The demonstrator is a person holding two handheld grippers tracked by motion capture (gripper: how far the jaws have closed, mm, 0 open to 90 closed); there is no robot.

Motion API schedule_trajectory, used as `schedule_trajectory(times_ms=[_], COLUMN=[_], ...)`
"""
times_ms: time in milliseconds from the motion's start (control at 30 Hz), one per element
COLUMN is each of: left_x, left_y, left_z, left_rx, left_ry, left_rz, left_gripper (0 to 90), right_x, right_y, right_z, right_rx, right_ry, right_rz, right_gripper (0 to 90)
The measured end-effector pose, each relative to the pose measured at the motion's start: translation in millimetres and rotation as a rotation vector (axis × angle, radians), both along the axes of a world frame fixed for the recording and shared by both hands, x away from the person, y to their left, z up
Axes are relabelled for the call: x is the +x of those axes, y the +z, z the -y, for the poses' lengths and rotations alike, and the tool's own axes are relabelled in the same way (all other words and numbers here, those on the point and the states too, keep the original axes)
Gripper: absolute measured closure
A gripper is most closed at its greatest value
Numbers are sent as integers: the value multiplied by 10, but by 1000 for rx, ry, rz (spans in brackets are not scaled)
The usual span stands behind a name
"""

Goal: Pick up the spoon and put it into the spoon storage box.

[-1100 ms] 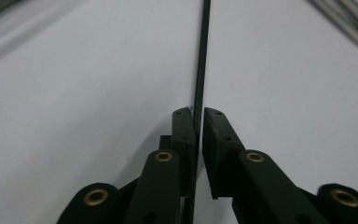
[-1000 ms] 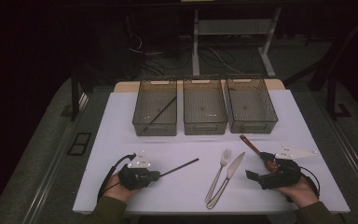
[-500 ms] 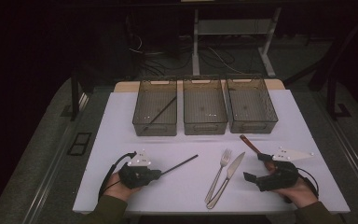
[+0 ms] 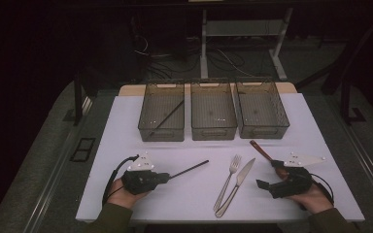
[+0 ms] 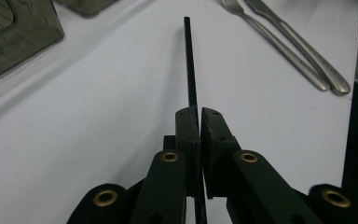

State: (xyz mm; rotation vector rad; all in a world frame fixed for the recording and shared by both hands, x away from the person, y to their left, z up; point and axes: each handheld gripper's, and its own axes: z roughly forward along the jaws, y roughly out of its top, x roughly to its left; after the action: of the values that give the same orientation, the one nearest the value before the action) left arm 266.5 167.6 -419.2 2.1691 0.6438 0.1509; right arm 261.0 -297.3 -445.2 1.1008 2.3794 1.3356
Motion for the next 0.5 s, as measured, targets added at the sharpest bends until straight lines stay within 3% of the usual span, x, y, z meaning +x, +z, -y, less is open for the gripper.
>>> schedule_trajectory(times_ms=[167,500], left_x=[6,102], left_y=[60,228], left_z=[-19,-73], left_rx=[-34,-73], left_ry=[17,62], left_rz=[4,52], left_gripper=[861,861], right_x=[2,-1], right_y=[4,13], right_z=[6,4], right_rx=[12,20], right_ry=[-2,4], right_rz=[-4,0], right_gripper=[25,25])
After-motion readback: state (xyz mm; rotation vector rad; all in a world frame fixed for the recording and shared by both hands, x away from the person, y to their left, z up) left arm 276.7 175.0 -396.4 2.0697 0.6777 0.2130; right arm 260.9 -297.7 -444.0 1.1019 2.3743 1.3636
